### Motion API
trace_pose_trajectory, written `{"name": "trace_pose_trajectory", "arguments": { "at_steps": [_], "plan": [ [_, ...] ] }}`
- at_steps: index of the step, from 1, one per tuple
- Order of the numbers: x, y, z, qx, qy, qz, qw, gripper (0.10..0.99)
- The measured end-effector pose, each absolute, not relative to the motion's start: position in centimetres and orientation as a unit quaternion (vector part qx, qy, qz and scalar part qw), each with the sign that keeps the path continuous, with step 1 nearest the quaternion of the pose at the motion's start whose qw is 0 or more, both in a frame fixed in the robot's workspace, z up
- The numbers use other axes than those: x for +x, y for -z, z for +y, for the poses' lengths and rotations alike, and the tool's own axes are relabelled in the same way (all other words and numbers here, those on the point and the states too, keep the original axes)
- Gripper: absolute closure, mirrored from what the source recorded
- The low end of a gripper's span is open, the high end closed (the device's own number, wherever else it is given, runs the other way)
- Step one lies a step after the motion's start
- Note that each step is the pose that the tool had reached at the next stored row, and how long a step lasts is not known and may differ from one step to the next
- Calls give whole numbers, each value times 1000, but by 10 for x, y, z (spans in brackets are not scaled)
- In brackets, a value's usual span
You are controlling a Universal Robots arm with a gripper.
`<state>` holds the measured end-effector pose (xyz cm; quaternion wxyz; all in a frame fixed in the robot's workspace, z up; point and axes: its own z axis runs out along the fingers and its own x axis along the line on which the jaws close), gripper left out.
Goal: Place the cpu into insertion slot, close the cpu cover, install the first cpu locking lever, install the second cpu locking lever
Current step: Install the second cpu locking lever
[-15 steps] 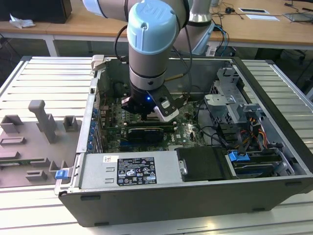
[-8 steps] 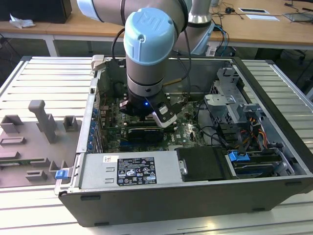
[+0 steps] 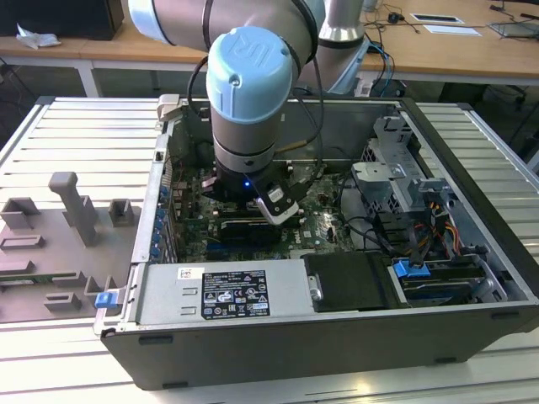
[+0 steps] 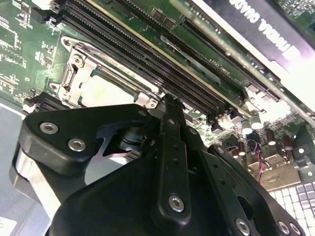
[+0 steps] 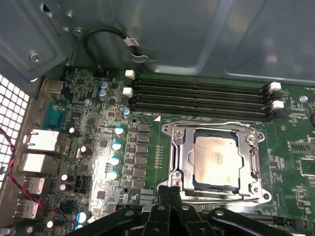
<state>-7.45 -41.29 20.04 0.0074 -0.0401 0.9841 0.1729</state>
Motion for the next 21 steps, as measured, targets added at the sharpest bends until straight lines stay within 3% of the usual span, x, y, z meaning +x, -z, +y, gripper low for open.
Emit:
{"name": "trace_pose_trajectory", "arguments": {
  "at_steps": [12,21],
  "plan": [
    [-76,-191,-413,-40,-187,982,8,980],
    [-76,-206,-413,-40,-187,982,8,980]
  ]
}}
